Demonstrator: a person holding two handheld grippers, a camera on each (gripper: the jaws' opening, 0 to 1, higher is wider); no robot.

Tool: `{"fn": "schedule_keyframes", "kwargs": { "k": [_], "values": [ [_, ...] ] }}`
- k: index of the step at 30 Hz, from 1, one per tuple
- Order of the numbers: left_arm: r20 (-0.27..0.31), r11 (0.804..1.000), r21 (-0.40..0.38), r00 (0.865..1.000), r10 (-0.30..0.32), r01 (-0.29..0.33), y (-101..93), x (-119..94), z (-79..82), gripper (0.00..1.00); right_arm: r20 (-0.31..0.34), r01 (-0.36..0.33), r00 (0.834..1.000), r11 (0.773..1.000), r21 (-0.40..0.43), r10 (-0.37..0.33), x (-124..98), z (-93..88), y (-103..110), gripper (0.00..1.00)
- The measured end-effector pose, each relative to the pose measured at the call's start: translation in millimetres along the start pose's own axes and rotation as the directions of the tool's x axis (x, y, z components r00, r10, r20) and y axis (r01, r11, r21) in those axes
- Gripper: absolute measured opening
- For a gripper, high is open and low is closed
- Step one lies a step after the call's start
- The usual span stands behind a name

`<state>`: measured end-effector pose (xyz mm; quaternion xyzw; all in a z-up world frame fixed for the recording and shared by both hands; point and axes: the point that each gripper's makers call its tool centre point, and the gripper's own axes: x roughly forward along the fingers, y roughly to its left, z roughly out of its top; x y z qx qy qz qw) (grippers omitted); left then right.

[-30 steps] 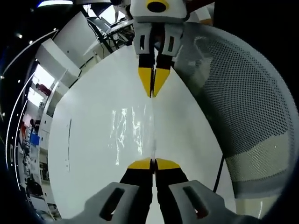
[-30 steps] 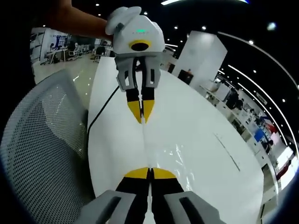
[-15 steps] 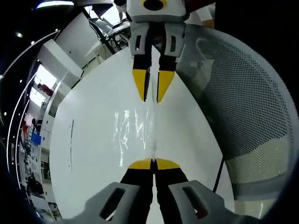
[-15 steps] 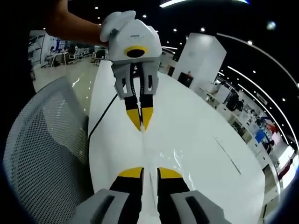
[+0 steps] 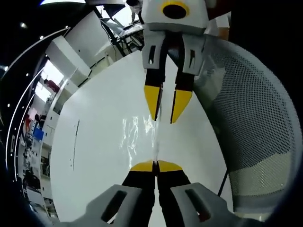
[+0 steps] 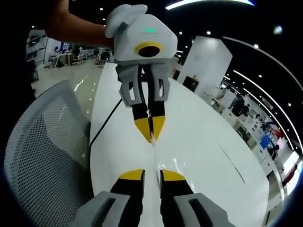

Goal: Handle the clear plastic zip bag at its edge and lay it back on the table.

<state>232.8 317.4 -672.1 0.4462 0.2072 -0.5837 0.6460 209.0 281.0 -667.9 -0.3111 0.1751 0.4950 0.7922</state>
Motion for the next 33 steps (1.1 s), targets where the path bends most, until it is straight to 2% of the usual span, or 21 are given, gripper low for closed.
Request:
{"fn": "schedule_keyframes", "kwargs": {
  "k": [7, 22, 33],
  "values": [
    [0.023, 1.0, -0.026, 1.0, 0.007, -0.006, -0.8, -3.6, 8.1, 0.0, 0.009, 0.003, 1.0, 1.0, -0.011, -0.003, 2.8, 7.0, -3.3, 0.09],
    [0.02, 0.996, -0.093, 1.0, 0.001, 0.001, -0.9, -5.8, 13.8, 0.0, 0.022, -0.011, 1.0, 1.0, -0.012, 0.012, 8.3, 14.3, 1.1, 0.09],
    [0.022, 0.994, -0.111, 1.0, -0.001, 0.004, 2.6, -3.8, 17.8, 0.0, 0.027, -0.016, 0.999, 1.0, -0.009, 0.016, 9.6, 15.6, -1.9, 0.09]
  ]
}}
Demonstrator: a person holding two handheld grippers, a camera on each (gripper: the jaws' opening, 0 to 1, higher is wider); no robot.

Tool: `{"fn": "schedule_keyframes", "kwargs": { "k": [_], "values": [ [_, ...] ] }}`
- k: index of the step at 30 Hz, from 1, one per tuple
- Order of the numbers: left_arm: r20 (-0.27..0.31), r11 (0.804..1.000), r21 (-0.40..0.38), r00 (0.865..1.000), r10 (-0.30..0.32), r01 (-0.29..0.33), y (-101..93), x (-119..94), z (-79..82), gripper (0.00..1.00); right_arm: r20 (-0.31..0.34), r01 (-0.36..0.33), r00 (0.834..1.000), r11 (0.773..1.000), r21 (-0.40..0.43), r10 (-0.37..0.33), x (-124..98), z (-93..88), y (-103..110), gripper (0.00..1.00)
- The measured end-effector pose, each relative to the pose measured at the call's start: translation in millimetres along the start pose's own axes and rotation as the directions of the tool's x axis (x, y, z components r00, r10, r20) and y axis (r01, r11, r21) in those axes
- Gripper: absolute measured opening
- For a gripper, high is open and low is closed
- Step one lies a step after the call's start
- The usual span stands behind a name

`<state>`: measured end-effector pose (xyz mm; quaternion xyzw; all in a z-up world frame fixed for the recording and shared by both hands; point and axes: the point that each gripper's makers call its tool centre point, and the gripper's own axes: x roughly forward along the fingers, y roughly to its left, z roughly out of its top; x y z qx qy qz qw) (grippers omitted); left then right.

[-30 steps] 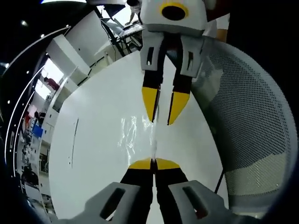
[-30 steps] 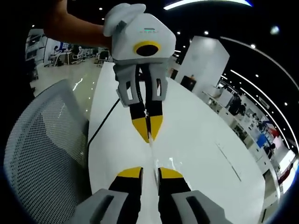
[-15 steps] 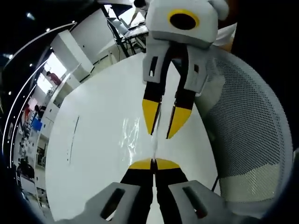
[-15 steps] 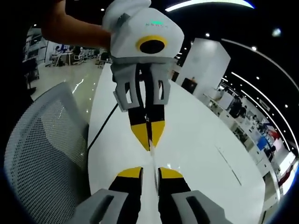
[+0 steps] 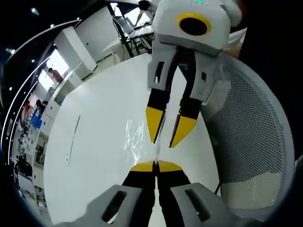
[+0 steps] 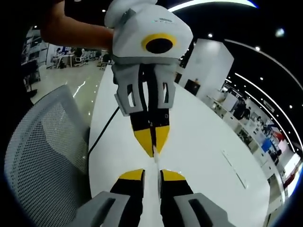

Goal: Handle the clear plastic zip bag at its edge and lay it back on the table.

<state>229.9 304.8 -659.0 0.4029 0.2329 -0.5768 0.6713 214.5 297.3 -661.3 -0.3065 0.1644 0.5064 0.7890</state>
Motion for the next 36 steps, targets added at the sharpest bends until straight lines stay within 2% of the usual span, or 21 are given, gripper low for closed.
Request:
{"fn": "schedule_keyframes", "kwargs": {
  "k": [7, 24, 29, 36],
  "values": [
    [-0.003, 1.0, 0.0, 1.0, -0.011, 0.011, -1.1, 0.9, 2.5, 0.0, 0.008, -0.006, 1.0, 1.0, -0.004, 0.006, 2.7, 3.0, -1.0, 0.08],
    [-0.038, 0.997, 0.056, 0.998, -0.056, 0.058, -7.4, 5.9, 2.1, 0.0, 0.022, -0.021, 1.0, 0.999, -0.033, 0.022, 4.8, 9.5, 0.8, 0.06],
    [-0.051, 0.993, 0.08, 0.995, -0.085, 0.088, -12.0, 8.1, 1.7, 0.0, 0.015, -0.03, 0.999, 0.999, -0.045, 0.03, 6.7, 8.3, 1.6, 0.04],
    [-0.058, 0.992, 0.083, 0.994, -0.095, 0.1, -11.4, 10.4, 0.3, 0.0, 0.011, -0.04, 0.999, 0.998, -0.053, 0.04, 8.9, 7.3, 3.0, 0.01]
  ]
}}
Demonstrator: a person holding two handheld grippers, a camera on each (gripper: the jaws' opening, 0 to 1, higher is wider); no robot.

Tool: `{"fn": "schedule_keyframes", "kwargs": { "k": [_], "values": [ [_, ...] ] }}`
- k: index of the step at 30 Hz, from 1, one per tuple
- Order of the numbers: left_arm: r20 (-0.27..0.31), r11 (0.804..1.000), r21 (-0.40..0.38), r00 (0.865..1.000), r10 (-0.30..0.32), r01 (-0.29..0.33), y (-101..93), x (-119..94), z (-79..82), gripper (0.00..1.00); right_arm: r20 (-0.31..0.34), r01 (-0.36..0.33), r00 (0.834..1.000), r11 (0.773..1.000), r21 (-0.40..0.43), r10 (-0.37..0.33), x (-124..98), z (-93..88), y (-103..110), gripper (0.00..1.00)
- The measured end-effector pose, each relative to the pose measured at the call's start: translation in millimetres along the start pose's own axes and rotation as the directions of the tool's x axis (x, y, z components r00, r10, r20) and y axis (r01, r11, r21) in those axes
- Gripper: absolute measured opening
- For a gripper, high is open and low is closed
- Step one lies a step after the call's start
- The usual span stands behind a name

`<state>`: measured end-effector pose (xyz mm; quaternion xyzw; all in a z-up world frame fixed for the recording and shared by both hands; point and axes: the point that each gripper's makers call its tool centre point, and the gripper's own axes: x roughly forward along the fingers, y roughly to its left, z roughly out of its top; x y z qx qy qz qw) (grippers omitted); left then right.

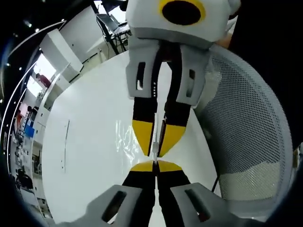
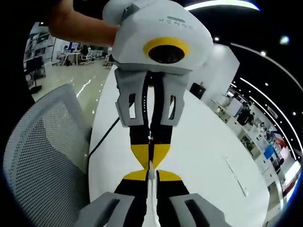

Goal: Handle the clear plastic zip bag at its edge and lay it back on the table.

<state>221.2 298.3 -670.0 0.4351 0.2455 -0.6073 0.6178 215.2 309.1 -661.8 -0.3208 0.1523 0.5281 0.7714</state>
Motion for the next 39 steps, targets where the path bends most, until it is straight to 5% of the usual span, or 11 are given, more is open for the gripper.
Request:
{"fn": "schedule_keyframes", "kwargs": {
  "k": [39],
  "values": [
    [0.014, 0.999, -0.002, 0.999, -0.035, 0.035, -2.9, 2.3, -2.5, 0.0, -0.003, -0.034, 0.999, 0.999, -0.016, 0.034, 4.7, -2.8, 2.9, 0.0]
  ]
}}
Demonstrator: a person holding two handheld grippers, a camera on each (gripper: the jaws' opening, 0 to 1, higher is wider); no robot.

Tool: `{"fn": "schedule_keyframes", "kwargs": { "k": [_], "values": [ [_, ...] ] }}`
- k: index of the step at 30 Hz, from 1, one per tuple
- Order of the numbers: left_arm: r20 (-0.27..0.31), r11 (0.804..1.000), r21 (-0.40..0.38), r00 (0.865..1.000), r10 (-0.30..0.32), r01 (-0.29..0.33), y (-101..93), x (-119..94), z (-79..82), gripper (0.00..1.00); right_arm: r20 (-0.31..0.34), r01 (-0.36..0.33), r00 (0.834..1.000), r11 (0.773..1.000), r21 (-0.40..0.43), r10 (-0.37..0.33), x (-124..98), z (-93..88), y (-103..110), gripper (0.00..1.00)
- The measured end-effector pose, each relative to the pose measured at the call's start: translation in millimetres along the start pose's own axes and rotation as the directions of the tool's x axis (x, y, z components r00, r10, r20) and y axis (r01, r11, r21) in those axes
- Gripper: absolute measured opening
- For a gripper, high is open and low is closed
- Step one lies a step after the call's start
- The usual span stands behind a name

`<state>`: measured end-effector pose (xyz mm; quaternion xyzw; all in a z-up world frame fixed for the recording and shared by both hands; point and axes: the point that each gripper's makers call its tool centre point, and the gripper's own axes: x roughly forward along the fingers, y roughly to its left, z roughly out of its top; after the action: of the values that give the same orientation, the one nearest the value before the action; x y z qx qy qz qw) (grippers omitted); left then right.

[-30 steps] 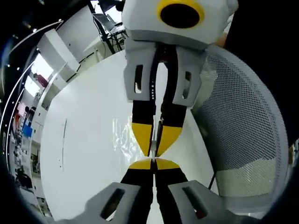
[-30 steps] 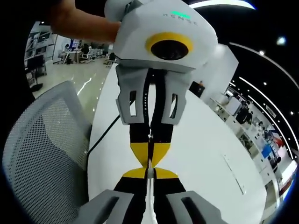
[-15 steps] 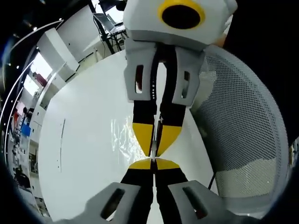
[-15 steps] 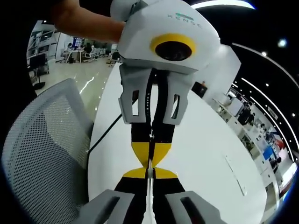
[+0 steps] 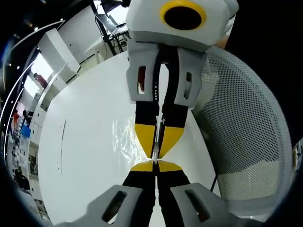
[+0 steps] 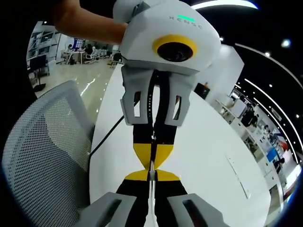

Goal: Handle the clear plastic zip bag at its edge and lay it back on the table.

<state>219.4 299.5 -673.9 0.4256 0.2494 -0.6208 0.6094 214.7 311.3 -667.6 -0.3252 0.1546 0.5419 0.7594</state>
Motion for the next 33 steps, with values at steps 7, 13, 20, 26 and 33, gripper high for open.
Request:
{"fn": "schedule_keyframes", "kwargs": {
  "k": [7, 13, 20, 26, 33],
  "values": [
    [-0.003, 1.0, -0.004, 1.0, 0.001, -0.001, -1.7, -1.0, -0.6, 0.0, -0.001, -0.002, 1.0, 1.0, -0.002, 0.002, -0.4, 0.4, 1.4, 0.0],
    [-0.003, 1.0, -0.009, 1.0, 0.0, 0.0, -2.6, -1.9, -2.6, 0.0, -0.002, -0.006, 1.0, 1.0, -0.005, 0.006, 0.1, 1.4, 2.5, 0.0],
    [-0.007, 1.0, -0.01, 1.0, -0.001, 0.001, -4.3, -2.9, -4.5, 0.0, -0.001, -0.011, 1.0, 1.0, 0.001, 0.011, 0.7, 1.5, 4.1, 0.0],
    [-0.007, 1.0, -0.008, 1.0, -0.004, 0.004, -5.2, -3.4, -4.5, 0.0, 0.0, -0.013, 1.0, 1.0, 0.008, 0.013, 0.5, 1.7, 5.2, 0.0],
    [-0.007, 1.0, -0.016, 1.0, -0.003, 0.003, -4.6, -4.1, -6.4, 0.0, 0.001, -0.012, 1.0, 1.0, 0.014, 0.012, 1.1, 1.4, 4.9, 0.0]
  ]
}}
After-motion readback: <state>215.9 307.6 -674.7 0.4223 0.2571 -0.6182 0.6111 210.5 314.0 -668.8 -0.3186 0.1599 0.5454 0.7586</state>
